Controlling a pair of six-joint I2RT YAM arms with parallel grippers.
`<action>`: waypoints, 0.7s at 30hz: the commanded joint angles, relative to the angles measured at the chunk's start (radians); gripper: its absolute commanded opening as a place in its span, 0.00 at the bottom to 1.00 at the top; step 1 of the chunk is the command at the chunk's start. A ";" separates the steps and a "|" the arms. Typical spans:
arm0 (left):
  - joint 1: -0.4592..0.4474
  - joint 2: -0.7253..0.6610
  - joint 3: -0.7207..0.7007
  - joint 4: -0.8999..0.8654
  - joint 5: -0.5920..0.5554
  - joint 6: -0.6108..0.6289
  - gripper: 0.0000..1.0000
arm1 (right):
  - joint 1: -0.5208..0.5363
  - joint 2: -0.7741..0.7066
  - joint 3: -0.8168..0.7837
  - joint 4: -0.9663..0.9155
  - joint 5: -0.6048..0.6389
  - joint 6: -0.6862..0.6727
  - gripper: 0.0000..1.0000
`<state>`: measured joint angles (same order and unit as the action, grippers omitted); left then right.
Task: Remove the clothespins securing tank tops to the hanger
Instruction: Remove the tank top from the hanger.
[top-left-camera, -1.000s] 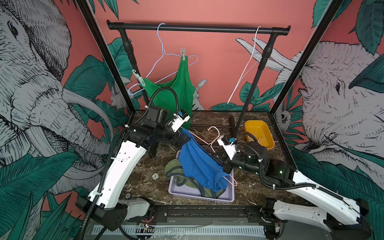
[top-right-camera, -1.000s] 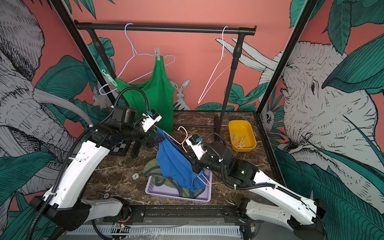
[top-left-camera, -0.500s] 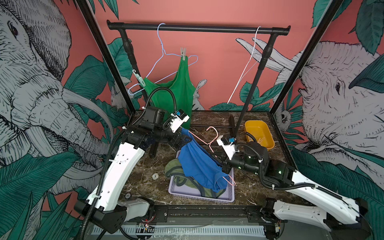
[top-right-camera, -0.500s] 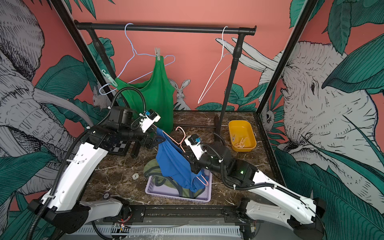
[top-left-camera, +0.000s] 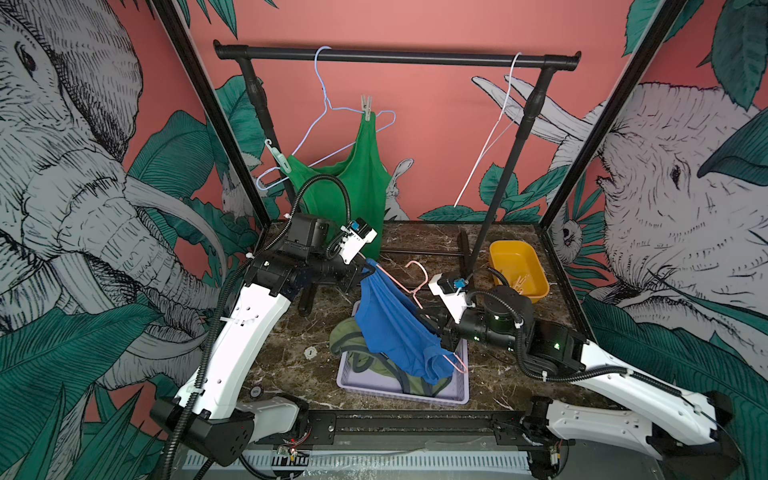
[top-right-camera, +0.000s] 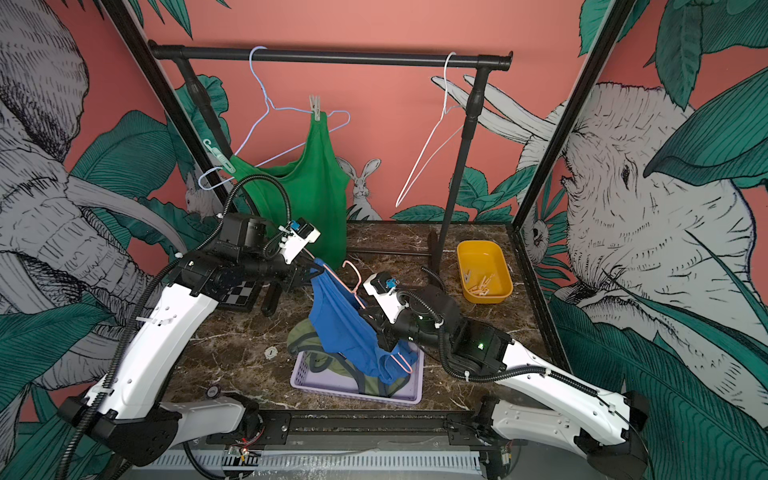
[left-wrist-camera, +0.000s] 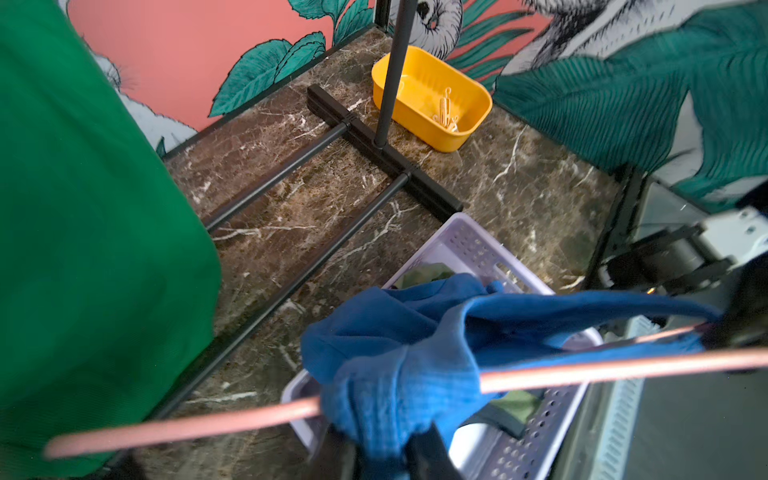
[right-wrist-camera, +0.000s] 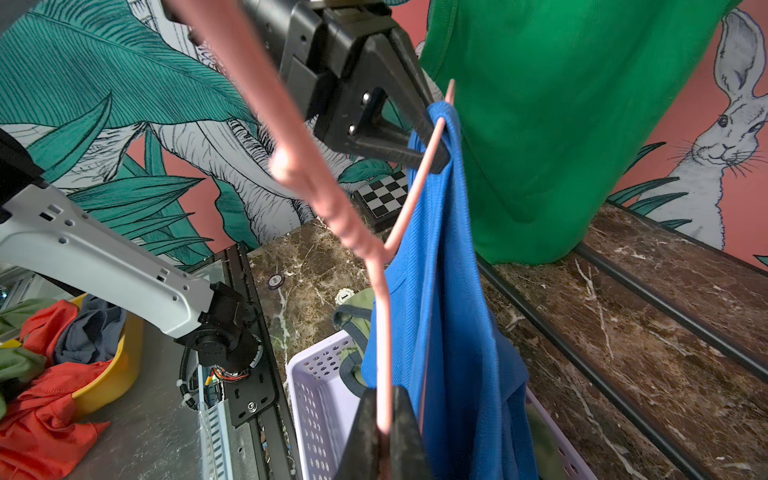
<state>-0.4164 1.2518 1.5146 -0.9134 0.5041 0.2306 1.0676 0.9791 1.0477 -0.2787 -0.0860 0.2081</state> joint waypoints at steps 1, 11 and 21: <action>0.014 -0.017 -0.002 0.016 -0.008 -0.009 0.00 | 0.008 -0.031 -0.013 0.033 0.050 -0.020 0.00; 0.065 -0.039 0.004 0.021 -0.018 -0.034 0.00 | 0.008 -0.128 -0.053 -0.092 0.096 -0.011 0.00; 0.115 -0.058 0.012 0.027 0.001 -0.059 0.00 | 0.009 -0.229 -0.110 -0.094 0.103 0.002 0.00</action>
<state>-0.3218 1.2308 1.5146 -0.9146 0.5037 0.1986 1.0691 0.7784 0.9470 -0.3801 0.0063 0.2024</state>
